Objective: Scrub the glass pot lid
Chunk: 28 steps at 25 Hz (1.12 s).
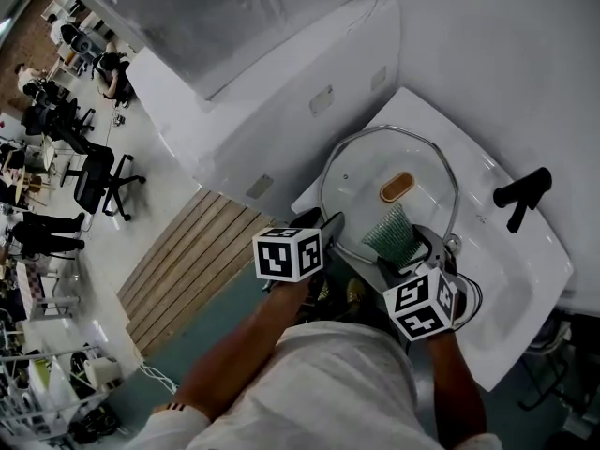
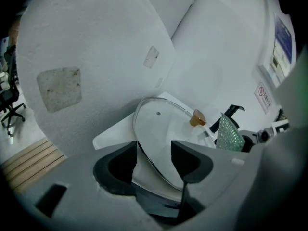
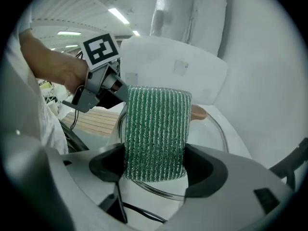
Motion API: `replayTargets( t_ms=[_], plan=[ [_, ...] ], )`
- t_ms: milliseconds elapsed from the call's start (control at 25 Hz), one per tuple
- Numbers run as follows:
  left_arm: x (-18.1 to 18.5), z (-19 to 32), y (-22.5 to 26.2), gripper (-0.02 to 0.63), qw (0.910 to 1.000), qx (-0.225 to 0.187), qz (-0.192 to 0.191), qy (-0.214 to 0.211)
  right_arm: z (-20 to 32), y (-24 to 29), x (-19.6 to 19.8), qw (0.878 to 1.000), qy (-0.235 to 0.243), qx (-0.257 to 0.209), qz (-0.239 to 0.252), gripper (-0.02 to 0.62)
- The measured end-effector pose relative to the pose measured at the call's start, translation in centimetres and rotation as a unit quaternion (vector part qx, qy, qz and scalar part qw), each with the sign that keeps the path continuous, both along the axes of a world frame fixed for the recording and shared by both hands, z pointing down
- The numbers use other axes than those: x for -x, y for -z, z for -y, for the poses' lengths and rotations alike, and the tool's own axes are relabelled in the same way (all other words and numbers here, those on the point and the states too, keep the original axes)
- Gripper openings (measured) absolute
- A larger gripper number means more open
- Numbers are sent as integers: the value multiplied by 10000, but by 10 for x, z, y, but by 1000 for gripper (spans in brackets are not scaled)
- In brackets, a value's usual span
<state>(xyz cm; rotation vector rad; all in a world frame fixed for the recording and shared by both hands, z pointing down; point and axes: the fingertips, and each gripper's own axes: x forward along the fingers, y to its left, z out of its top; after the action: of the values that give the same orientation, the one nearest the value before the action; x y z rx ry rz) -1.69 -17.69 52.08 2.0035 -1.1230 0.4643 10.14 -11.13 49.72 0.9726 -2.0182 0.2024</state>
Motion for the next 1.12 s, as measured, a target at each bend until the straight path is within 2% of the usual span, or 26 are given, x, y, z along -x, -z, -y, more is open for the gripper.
replayTargets(
  t_ms=[200,400,640,840,1000,1120],
  plan=[
    [0,0,0,232,10000,-1,8,2,5,3,-24,9963,-498,299,630,348],
    [0,0,1,232,10000,16,22,13,12,0,-54,9888,-946,604,985,348],
    [0,0,1,232,10000,68,45,41,20,3,-71,9636,-1423,1144,1953,348],
    [0,1,0,232,9999,135,86,39,26,12,-76,9423,-1556,1353,2637,348],
    [-1,1,6,233,9997,85,229,-50,29,24,-76,9459,-1417,1185,2667,348],
    [-1,2,21,235,9995,-113,259,-125,33,40,-72,9514,-1247,897,2668,348]
  ],
)
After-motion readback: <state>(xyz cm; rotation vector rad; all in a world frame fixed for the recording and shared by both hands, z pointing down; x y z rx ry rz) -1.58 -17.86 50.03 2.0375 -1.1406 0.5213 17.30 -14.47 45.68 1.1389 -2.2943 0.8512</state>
